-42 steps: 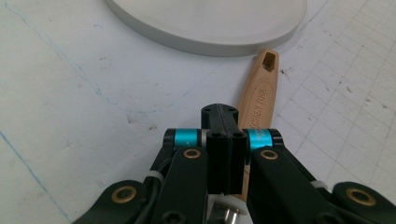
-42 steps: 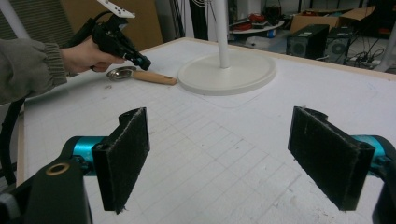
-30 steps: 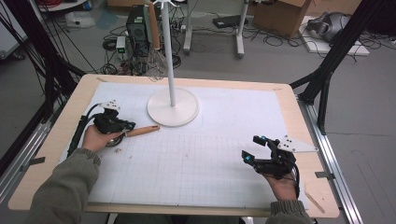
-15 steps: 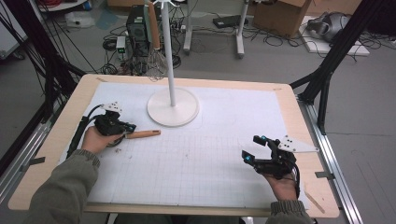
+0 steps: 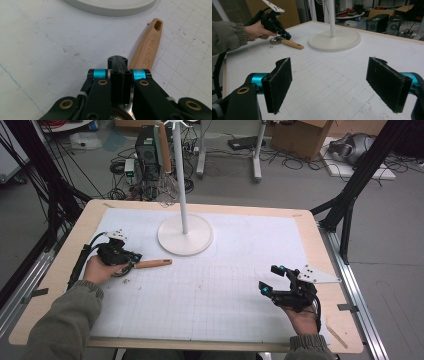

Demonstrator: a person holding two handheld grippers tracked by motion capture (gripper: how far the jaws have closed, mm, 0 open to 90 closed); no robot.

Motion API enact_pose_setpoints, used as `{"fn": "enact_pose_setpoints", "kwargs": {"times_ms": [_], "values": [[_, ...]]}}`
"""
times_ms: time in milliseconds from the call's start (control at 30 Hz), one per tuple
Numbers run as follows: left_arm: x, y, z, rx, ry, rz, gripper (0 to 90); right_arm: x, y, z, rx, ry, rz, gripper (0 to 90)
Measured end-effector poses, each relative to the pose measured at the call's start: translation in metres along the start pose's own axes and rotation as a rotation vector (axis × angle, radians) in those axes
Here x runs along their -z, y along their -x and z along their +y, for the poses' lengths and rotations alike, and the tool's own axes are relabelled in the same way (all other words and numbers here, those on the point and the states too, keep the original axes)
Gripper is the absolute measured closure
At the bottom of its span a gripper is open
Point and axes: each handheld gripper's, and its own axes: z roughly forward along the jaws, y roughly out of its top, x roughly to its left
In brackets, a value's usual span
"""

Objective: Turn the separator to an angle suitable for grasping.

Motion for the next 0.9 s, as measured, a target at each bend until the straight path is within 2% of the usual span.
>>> {"fn": "enact_pose_setpoints", "kwargs": {"times_ms": [100, 233, 900], "values": [[0.002, -0.002, -0.004, 0.014, 0.015, -0.012, 89.6, 0.000, -0.001, 0.000, -0.006, 0.001, 0.003, 19.6], [0.002, -0.002, -0.007, 0.026, 0.002, -0.018, 89.5, 0.001, 0.000, 0.000, -0.004, 0.011, 0.002, 19.6], [-0.004, 0.017, -0.004, -0.051, -0.047, -0.054, 89.5, 0.000, -0.002, 0.001, -0.005, 0.006, 0.008, 19.6]]}}
